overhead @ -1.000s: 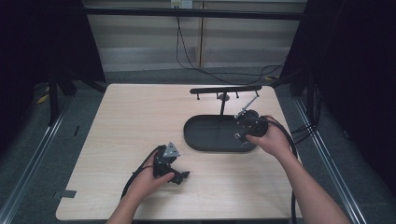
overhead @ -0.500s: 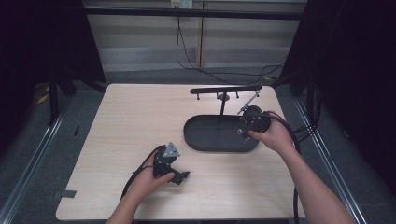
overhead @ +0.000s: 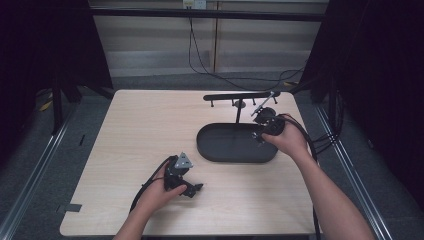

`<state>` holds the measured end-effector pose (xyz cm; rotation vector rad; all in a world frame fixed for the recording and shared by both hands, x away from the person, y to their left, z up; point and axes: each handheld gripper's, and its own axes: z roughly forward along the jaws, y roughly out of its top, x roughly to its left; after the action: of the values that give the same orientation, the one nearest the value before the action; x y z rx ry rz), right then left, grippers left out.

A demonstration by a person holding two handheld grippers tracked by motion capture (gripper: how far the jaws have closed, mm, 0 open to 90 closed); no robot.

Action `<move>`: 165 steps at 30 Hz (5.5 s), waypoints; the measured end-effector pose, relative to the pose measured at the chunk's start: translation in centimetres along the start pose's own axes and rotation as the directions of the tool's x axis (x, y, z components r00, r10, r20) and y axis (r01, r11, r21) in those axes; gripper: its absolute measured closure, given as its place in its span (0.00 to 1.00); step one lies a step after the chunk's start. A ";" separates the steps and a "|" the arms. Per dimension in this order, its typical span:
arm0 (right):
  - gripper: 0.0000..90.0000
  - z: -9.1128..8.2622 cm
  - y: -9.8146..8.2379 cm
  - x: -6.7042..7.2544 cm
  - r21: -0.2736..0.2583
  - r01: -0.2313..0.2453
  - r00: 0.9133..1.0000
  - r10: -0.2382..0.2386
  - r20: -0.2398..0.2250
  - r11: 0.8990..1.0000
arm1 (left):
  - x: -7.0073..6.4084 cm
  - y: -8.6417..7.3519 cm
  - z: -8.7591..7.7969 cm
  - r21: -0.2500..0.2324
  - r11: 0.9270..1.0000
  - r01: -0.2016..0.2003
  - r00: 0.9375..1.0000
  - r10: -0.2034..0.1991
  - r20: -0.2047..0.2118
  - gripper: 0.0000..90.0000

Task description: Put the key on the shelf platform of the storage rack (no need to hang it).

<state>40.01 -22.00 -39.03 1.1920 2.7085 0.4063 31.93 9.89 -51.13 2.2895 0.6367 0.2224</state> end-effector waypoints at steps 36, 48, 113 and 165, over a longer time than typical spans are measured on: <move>0.95 5.4 2.3 0.9 0.045 -0.001 1.000 0.000 0.023 0.999 | 0.0 0.0 0.0 0.005 1.000 -0.003 1.000 0.003 0.003 0.00; 0.95 6.6 2.5 0.9 0.047 0.005 0.999 -0.007 0.035 0.999 | 0.0 0.0 0.0 0.005 1.000 -0.004 1.000 0.004 0.002 0.00; 0.63 6.4 1.6 0.6 0.031 -0.011 0.997 0.009 0.075 0.999 | 0.0 0.0 0.0 0.002 1.000 -0.001 1.000 0.001 0.001 0.00; 0.27 2.9 -2.7 3.3 -0.070 0.004 0.999 -0.006 -0.033 0.998 | 0.0 0.0 0.0 0.005 1.000 -0.005 1.000 0.005 0.001 0.00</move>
<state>36.62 -20.72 -42.68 1.1699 2.7002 0.5207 31.94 9.93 -51.11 2.2967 0.6314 0.2225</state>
